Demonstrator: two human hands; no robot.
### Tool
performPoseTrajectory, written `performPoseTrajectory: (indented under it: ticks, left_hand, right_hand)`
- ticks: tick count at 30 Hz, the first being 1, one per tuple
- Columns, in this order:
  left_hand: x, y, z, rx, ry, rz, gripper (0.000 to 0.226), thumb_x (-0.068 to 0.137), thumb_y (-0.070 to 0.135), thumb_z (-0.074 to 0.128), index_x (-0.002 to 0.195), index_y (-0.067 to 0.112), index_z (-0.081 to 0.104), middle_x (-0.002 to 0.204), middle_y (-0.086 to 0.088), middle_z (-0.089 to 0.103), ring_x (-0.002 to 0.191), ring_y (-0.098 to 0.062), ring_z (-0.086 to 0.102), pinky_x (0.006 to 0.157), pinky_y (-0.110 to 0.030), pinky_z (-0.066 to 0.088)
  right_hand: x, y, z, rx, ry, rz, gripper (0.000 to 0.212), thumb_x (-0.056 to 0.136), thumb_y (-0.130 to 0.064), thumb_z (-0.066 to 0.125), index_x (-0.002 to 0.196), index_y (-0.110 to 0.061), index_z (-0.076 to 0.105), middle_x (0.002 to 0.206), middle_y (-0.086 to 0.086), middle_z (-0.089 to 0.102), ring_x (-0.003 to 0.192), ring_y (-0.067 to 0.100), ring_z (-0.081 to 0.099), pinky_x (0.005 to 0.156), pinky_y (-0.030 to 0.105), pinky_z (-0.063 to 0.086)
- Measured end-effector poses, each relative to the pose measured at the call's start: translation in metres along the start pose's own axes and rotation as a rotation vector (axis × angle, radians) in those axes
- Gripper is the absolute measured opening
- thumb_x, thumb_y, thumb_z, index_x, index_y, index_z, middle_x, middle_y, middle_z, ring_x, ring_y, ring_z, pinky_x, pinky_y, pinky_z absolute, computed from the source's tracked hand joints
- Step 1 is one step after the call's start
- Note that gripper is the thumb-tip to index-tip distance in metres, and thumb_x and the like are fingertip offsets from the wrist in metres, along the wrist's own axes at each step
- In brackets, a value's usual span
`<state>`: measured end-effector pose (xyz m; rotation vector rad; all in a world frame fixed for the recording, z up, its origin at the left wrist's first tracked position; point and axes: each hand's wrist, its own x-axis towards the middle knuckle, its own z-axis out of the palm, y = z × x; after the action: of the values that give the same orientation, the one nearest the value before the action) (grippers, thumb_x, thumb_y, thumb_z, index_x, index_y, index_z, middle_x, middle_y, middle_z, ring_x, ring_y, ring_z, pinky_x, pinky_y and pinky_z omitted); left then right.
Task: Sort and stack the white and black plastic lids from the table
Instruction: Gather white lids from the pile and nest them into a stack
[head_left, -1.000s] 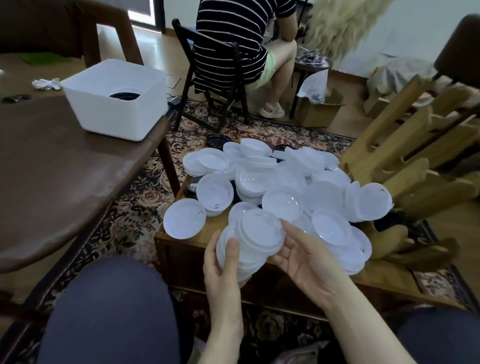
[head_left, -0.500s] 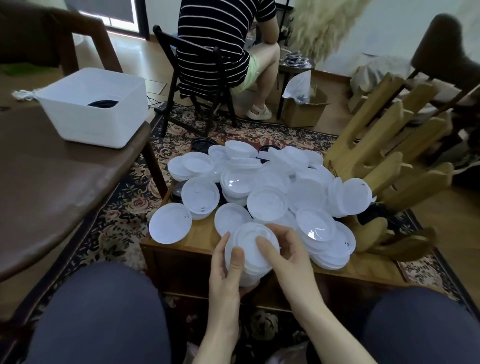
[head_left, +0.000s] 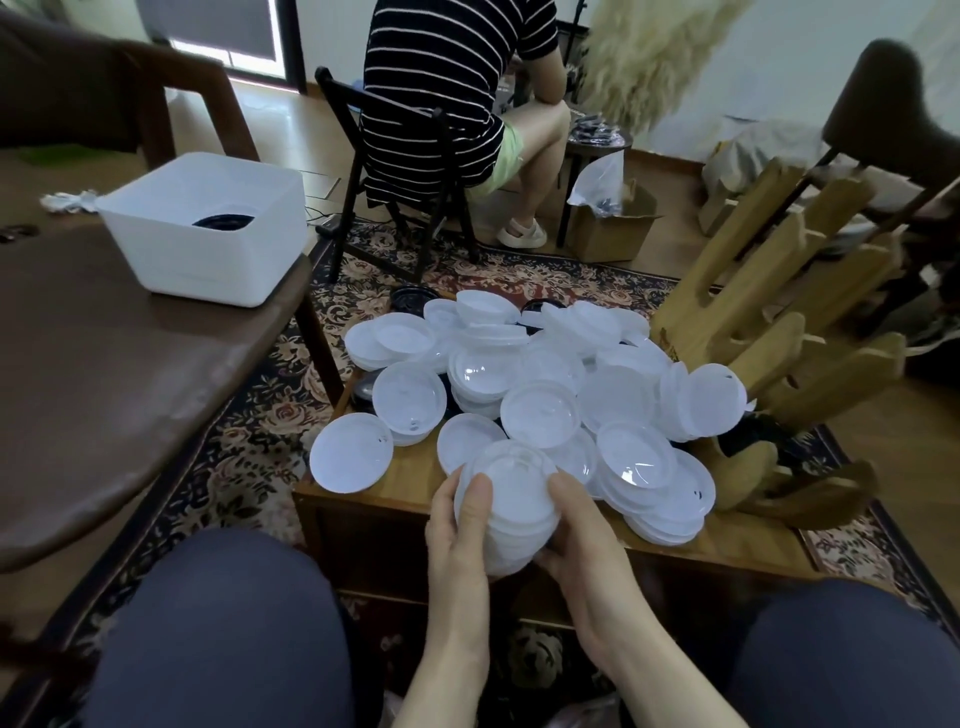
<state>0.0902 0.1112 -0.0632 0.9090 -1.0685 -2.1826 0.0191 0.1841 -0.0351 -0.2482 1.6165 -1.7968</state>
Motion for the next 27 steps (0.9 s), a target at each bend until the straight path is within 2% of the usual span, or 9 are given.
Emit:
performPoseTrajectory:
  ticks: [4,8,11,13,16,19,21,24,27]
  left_hand:
    - [0.002,0.011,0.0,-0.019,0.149,0.059,0.043,0.078,0.059,0.07,0.113,0.036,0.06,0.14,0.005,0.051,0.125,-0.013,0.054,0.112,-0.045,0.041]
    - [0.004,0.027,-0.007,-0.006,0.194,0.187,0.066,0.064,0.069,0.058,0.12,0.035,0.065,0.132,0.007,0.062,0.124,-0.012,0.057,0.111,-0.047,0.042]
    - [0.009,0.049,-0.009,0.029,0.184,0.268,0.063,0.068,0.072,0.055,0.125,0.044,0.063,0.138,0.014,0.058,0.131,-0.008,0.051,0.114,-0.044,0.039]
    - [0.016,0.069,-0.015,0.046,0.197,0.344,0.063,0.072,0.07,0.056,0.126,0.04,0.064,0.136,0.011,0.06,0.131,-0.012,0.052,0.113,-0.046,0.039]
    - [0.027,0.103,-0.027,0.073,0.261,0.396,0.065,0.071,0.074,0.055,0.125,0.04,0.064,0.137,0.011,0.058,0.132,-0.014,0.051,0.113,-0.048,0.039]
    - [0.038,0.137,-0.05,0.088,0.286,0.382,0.057,0.074,0.074,0.056,0.121,0.043,0.064,0.135,0.008,0.06,0.128,-0.016,0.054,0.11,-0.049,0.043]
    - [0.047,0.159,-0.07,0.074,0.261,0.383,0.04,0.09,0.061,0.056,0.121,0.036,0.066,0.125,0.007,0.067,0.119,-0.014,0.062,0.105,-0.047,0.048]
    - [0.059,0.188,-0.101,0.084,0.273,0.398,0.049,0.093,0.055,0.05,0.131,0.026,0.062,0.125,0.007,0.069,0.115,-0.009,0.065,0.104,-0.04,0.05]
    - [0.076,0.206,-0.129,0.101,0.342,0.373,0.045,0.097,0.053,0.049,0.132,0.026,0.059,0.129,0.006,0.066,0.117,-0.011,0.062,0.107,-0.04,0.047]
  right_hand:
    - [0.0,0.002,0.013,-0.033,-0.017,-0.008,0.05,0.072,-0.047,0.064,0.116,-0.023,0.068,0.114,-0.006,0.073,0.106,0.011,0.068,0.087,0.035,0.05]
    - [0.0,-0.002,0.034,0.014,-0.021,-0.035,0.049,0.074,-0.043,0.063,0.117,-0.02,0.067,0.114,-0.002,0.073,0.107,0.013,0.068,0.091,0.036,0.051]
    - [0.003,-0.014,0.052,0.019,-0.06,-0.077,0.053,0.08,-0.052,0.068,0.122,-0.02,0.065,0.119,-0.001,0.071,0.112,0.018,0.066,0.093,0.04,0.053]
    - [0.008,-0.022,0.07,0.009,-0.091,-0.106,0.054,0.082,-0.058,0.066,0.122,-0.022,0.065,0.12,-0.002,0.071,0.114,0.018,0.065,0.095,0.044,0.053]
    - [0.02,-0.033,0.104,0.067,-0.183,-0.118,0.052,0.084,-0.051,0.066,0.127,-0.021,0.063,0.124,-0.003,0.069,0.119,0.016,0.062,0.103,0.041,0.046]
    - [0.038,-0.039,0.145,0.085,-0.261,-0.135,0.047,0.087,-0.042,0.066,0.127,-0.018,0.062,0.125,0.001,0.069,0.12,0.019,0.062,0.099,0.038,0.047]
    - [0.049,-0.041,0.173,0.063,-0.306,-0.147,0.046,0.087,-0.04,0.067,0.126,-0.017,0.062,0.121,0.003,0.07,0.115,0.02,0.065,0.093,0.036,0.05]
    - [0.065,-0.041,0.211,-0.005,-0.347,-0.151,0.054,0.079,-0.045,0.066,0.127,-0.02,0.059,0.12,0.0,0.07,0.107,0.011,0.068,0.08,0.024,0.054]
    - [0.083,-0.034,0.245,-0.098,-0.351,-0.13,0.055,0.076,-0.055,0.068,0.12,-0.025,0.055,0.123,0.0,0.066,0.108,0.011,0.065,0.088,0.028,0.053]
